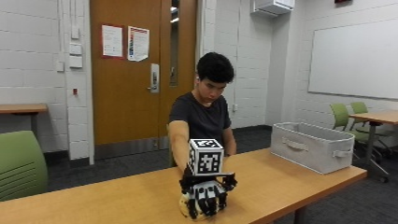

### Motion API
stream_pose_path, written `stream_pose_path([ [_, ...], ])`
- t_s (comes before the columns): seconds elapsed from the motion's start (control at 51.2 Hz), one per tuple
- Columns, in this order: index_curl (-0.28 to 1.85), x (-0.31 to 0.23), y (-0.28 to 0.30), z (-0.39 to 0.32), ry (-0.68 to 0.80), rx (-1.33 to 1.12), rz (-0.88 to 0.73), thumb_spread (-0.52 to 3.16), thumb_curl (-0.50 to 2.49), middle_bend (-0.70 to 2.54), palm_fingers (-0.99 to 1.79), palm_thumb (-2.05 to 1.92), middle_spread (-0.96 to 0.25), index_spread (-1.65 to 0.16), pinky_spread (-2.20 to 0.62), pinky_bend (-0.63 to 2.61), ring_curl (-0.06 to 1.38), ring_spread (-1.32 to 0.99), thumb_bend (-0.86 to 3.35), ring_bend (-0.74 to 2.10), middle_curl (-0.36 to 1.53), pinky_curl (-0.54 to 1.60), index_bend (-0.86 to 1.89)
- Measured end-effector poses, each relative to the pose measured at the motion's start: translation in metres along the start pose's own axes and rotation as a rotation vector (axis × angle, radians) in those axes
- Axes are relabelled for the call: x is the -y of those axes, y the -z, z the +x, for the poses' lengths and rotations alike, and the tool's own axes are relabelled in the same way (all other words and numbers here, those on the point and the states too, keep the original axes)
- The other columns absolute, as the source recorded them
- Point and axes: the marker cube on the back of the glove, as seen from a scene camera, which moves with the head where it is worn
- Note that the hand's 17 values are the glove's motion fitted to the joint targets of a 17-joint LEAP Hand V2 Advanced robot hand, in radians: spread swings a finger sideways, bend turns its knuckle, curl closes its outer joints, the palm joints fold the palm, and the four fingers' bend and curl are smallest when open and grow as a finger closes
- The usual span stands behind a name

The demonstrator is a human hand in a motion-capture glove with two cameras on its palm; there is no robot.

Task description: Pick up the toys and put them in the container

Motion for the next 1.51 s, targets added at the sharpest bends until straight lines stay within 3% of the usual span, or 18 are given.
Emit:
stream_pose_path([
  [0.195, 0.67, -0.007, 0.003, -0.011, 0.012, -0.105, -0.015, 1.25, 0.37, 0.76, 1.12, 0.47, -0.44, -0.41, -0.25, 0.53, 0.50, -0.51, 0.15, 1.02, 0.63, 0.28, 0.56],
  [0.313, 0.72, -0.019, 0.005, -0.017, 0.011, -0.129, -0.036, 1.16, 0.45, 0.81, 1.11, 0.59, -0.48, -0.42, -0.36, 0.72, 0.58, -0.48, 0.18, 1.19, 0.71, 0.35, 0.44],
  [0.45, 0.79, -0.045, 0.018, -0.022, -0.009, 0.020, -0.058, 1.04, 0.54, 0.87, 1.05, 0.67, -0.53, -0.45, -0.41, 0.84, 0.64, -0.45, 0.20, 1.32, 0.81, 0.40, 0.33],
  [0.801, 1.05, -0.088, 0.145, -0.067, -0.002, 0.118, -0.019, 0.87, 0.70, 0.80, 0.94, 0.69, -0.59, -0.52, -0.44, 0.99, 0.65, -0.41, 0.17, 1.35, 0.99, 0.42, 0.23],
  [1.173, 1.27, -0.141, 0.272, -0.240, 0.205, 0.149, 0.197, 0.78, 0.85, 0.72, 0.97, 0.67, -0.62, -0.56, -0.44, 1.03, 0.63, -0.39, 0.14, 1.32, 1.12, 0.42, 0.19],
  [1.505, 1.39, -0.200, 0.322, -0.396, 0.427, 0.141, 0.248, 0.72, 0.99, 0.66, 1.00, 0.66, -0.64, -0.58, -0.43, 1.01, 0.61, -0.41, 0.14, 1.25, 1.20, 0.41, 0.19],
])
